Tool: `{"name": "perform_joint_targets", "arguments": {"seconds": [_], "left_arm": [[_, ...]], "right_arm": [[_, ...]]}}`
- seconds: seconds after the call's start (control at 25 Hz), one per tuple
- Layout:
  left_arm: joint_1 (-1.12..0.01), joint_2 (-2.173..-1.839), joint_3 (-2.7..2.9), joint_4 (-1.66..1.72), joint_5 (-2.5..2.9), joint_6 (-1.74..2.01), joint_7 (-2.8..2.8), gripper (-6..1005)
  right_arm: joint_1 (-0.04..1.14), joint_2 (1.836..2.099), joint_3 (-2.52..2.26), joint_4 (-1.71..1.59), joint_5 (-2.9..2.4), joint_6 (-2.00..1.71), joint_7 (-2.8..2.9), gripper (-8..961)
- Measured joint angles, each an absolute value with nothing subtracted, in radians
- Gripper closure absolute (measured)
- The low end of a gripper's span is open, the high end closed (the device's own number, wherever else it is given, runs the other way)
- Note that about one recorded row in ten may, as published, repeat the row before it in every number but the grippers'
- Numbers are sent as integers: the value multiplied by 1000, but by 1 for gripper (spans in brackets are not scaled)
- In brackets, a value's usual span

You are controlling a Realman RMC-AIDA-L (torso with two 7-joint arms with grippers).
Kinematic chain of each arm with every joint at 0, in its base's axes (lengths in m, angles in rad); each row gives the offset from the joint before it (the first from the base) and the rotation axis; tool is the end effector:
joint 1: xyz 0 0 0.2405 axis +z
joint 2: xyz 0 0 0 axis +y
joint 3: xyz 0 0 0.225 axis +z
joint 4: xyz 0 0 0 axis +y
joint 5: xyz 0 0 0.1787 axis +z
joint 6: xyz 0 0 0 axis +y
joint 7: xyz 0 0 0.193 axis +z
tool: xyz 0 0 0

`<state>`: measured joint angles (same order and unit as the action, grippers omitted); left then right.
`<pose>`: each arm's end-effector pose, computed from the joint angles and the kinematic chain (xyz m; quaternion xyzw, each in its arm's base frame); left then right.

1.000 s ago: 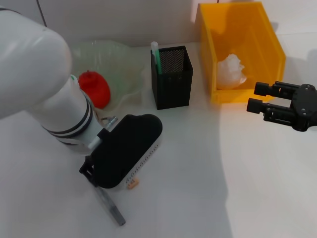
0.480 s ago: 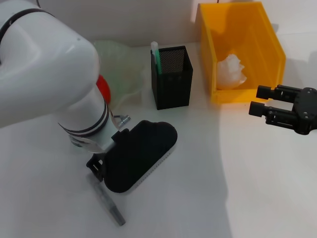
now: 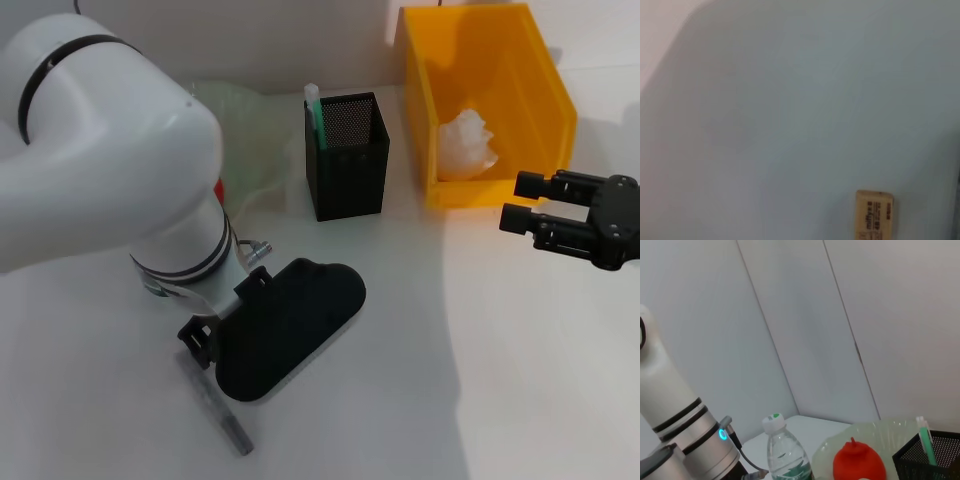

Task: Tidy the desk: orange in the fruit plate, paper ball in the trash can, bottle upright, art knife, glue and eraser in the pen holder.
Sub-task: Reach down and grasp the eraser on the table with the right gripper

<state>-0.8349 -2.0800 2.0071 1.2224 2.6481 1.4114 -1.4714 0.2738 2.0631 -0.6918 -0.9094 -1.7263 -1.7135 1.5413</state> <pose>-0.1547 0.3023 -0.1038 0.8055 -0.4706 -0.3524 0.0749 0.2134 0.2780 0.0418 -0.8877 0.2545 0.3335 0.1895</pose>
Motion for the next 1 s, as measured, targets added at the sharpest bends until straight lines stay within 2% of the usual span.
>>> {"name": "perform_joint_targets", "arguments": {"seconds": [1.0], "left_arm": [[-848,-2080,2066,1206,2640,1394,-1470,272]], "right_arm": [[285,2065,-696,-882,-1725,-1712,1535,326]]}}
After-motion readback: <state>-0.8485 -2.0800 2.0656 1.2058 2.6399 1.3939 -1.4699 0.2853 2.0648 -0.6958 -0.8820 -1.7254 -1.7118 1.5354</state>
